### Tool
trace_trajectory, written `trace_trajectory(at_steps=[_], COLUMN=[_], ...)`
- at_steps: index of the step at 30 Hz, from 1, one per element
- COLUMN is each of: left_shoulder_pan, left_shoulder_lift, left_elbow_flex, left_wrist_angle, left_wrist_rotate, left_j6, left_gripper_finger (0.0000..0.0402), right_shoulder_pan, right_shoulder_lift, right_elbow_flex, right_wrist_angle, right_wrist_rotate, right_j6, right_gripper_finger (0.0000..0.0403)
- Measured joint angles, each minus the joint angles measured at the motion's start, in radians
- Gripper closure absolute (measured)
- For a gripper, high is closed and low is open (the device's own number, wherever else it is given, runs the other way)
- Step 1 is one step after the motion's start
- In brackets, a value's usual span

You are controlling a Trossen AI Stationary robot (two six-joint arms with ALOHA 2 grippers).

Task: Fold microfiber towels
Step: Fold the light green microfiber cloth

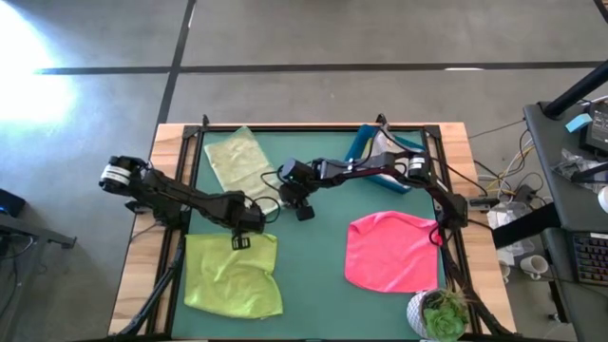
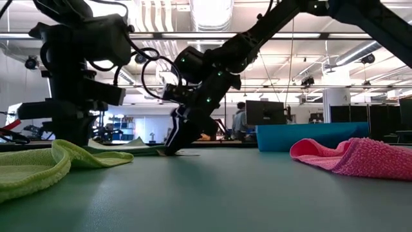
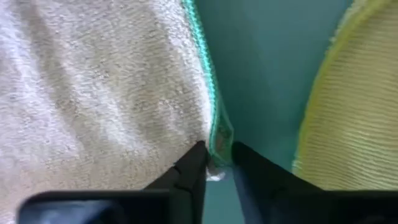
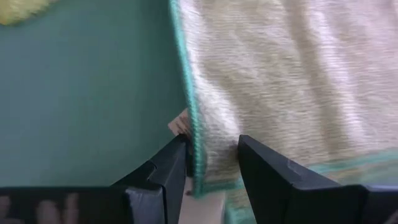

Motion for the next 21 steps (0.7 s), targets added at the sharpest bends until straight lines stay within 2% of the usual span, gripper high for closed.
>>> trace_trajectory(at_steps=[3, 5, 10, 19, 21], left_shoulder_pan=[0.001, 0.001, 0.001, 0.001, 0.002], left_shoulder_lift=[0.0, 0.0, 0.0, -0.033, -0.05], left_elbow_flex=[-0.001, -0.001, -0.001, -0.002, -0.003], left_wrist_angle=[0.001, 0.001, 0.003, 0.005, 0.007], left_wrist_rotate=[-0.012, -0.015, -0.015, -0.02, -0.02], left_j6=[0.001, 0.001, 0.002, 0.025, 0.027], left_gripper_finger=[0.0378, 0.0394, 0.0394, 0.0394, 0.0394], right_shoulder_pan=[0.003, -0.002, -0.007, -0.012, -0.011], right_shoulder_lift=[0.0, 0.0, 0.0, 0.002, 0.002], right_elbow_flex=[0.0, 0.0, 0.001, 0.0, 0.002], right_wrist_angle=[0.003, 0.006, 0.004, 0.022, 0.018], right_wrist_rotate=[0.075, 0.084, 0.099, 0.115, 0.116], right_j6=[-0.01, -0.01, -0.009, 0.052, 0.074], right_gripper_finger=[0.0266, 0.0266, 0.0277, 0.0384, 0.039])
